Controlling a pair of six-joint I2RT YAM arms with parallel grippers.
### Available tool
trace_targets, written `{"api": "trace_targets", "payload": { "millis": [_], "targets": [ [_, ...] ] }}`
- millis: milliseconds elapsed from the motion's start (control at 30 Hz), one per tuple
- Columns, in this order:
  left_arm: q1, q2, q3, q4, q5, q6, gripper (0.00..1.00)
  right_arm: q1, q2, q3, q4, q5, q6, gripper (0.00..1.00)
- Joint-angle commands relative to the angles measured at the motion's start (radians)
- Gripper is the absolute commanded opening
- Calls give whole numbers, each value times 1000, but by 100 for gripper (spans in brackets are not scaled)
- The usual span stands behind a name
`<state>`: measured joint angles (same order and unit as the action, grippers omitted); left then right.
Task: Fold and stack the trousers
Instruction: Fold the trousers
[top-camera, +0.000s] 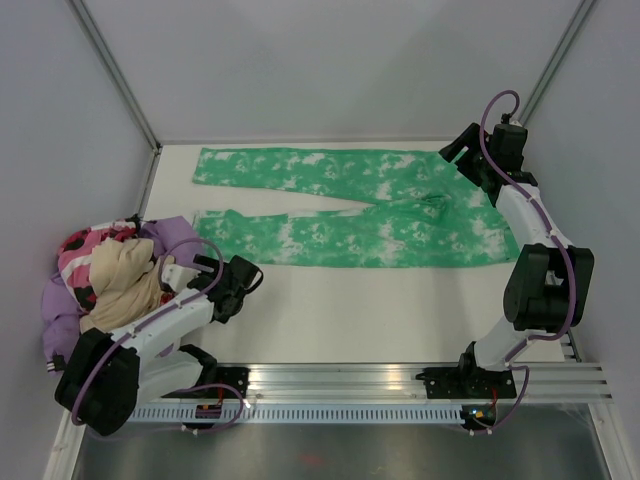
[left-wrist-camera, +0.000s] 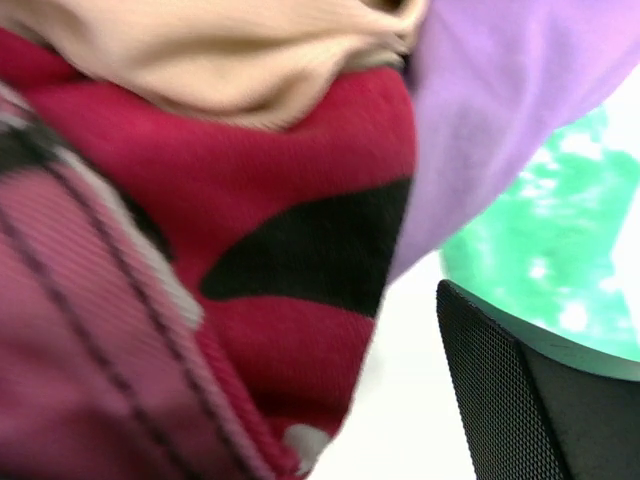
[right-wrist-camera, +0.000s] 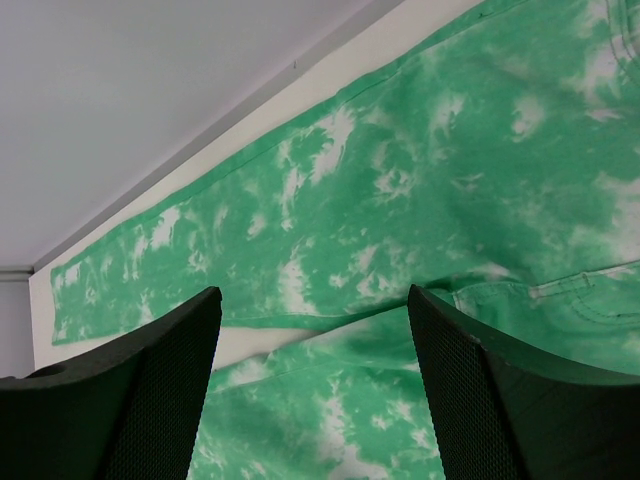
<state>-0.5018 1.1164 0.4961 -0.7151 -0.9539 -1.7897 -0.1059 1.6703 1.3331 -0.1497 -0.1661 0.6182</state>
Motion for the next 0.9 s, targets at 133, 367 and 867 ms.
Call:
{"api": "trace_targets", "payload": {
  "millis": [133,367,867],
  "targets": [
    [9,-26,-12,428,-156,234,89,0,-18,20,10,-32,14,81],
    [110,14,53,407,-165,246,24,-2,-29,11,12,-36,18,81],
    [267,-34,534,-479,-137,-67,2,0,-52,-32,-8,-30,12,81]
  ]
}}
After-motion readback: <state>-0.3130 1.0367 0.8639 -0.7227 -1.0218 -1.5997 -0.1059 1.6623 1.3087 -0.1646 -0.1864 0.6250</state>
